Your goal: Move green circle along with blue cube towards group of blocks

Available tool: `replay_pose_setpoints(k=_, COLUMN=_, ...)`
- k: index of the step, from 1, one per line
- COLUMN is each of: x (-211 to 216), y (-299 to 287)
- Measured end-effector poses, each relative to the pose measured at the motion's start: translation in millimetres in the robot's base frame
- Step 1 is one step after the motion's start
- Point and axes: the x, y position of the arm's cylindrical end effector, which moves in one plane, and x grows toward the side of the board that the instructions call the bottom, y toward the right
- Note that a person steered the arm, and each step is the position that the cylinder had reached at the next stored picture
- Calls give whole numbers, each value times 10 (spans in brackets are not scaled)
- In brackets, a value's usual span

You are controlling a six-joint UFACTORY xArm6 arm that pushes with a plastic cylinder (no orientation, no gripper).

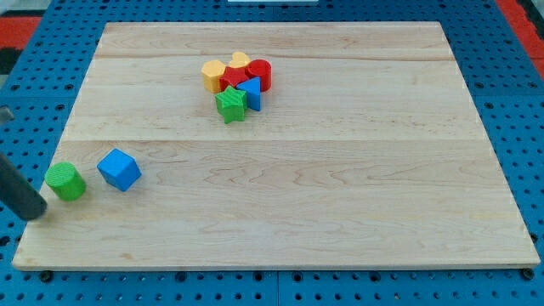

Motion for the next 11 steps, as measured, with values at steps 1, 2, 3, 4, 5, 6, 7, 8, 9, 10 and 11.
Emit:
replay_pose_setpoints(k=1, x=-394, y=-43)
replay_pose_setpoints(k=2, x=-291, y=306)
replay_pose_setpoints(k=3, x=-33, y=514)
replay_pose_setpoints(k=4, x=-27, y=298)
replay_pose_setpoints(k=5, x=164, y=393)
replay_pose_setpoints(k=6, x=368, y=411)
replay_pose_setpoints(k=7, x=267, y=555)
replay_pose_setpoints(k=8, x=274, y=697)
replay_pose_setpoints(k=9, x=224, y=697)
replay_pose_setpoints(k=10, x=-54, y=702)
replay_pose_setpoints(k=11, x=-142, y=720)
